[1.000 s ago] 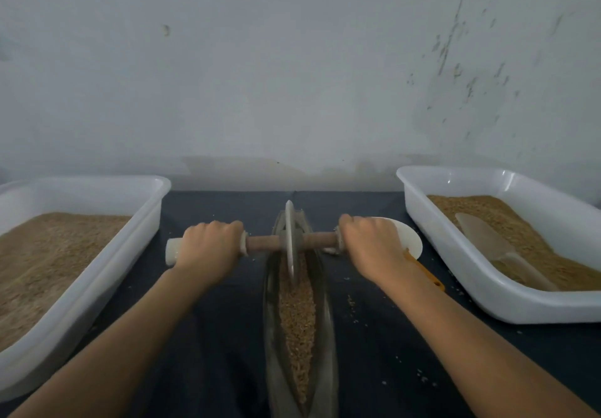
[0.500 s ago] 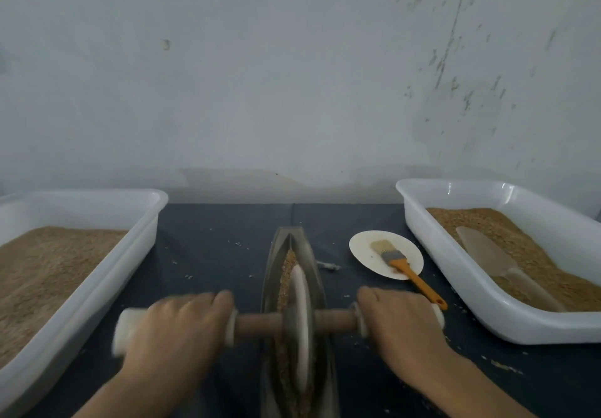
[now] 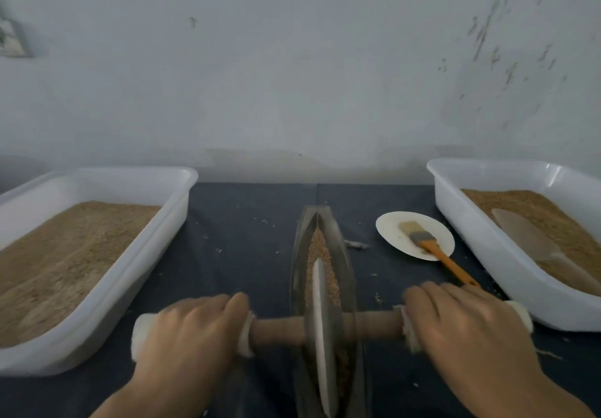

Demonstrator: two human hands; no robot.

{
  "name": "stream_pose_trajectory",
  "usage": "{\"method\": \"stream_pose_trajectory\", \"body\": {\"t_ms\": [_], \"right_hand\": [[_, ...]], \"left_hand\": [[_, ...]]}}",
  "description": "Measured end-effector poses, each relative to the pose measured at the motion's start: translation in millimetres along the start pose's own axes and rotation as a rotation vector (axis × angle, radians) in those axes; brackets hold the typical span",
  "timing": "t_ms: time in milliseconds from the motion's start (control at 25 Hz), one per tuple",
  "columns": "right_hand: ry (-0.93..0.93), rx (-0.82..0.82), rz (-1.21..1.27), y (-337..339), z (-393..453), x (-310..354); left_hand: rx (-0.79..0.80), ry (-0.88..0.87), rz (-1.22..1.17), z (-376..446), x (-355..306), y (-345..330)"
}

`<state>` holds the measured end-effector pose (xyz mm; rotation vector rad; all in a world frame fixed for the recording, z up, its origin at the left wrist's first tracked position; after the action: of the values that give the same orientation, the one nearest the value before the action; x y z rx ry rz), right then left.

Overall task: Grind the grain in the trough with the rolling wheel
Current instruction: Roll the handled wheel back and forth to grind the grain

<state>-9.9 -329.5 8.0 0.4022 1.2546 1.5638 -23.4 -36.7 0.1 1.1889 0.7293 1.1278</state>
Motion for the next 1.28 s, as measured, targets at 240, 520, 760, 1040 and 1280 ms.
{"method": "stream_pose_trajectory", "body": {"t_ms": [240, 520, 760, 1040, 1280], "right_hand": [[-0.113, 0.275, -0.012, -34, 68, -14], [-0.155, 0.305, -0.052, -42, 88, -24], [-0.007, 0.27, 0.162, -24, 6, -7], [-0.221, 0.321, -0.067, -58, 113, -37], [-0.102, 0.351, 0.085, -34, 39, -15]], "left_hand": [[0.183, 0.186, 0.12, 68, 17, -33], [0.19, 0.228, 0.078, 108, 24, -31], [-0.06, -0.061, 0.15, 8, 2, -9], [0.199, 0.244, 0.111, 138, 22, -22], [0.112, 0.09, 0.123, 62, 7, -12]]}}
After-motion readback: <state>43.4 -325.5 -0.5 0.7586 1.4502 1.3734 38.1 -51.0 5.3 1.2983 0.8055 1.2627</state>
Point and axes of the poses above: each hand's wrist, its own z-axis towards the middle knuckle, its own y-axis out of the back of the hand, x = y × z, the point moved 1 cm from there along z, towards the middle knuckle, and after that the axes turned 12 degrees about x, right-handed, at the moved point
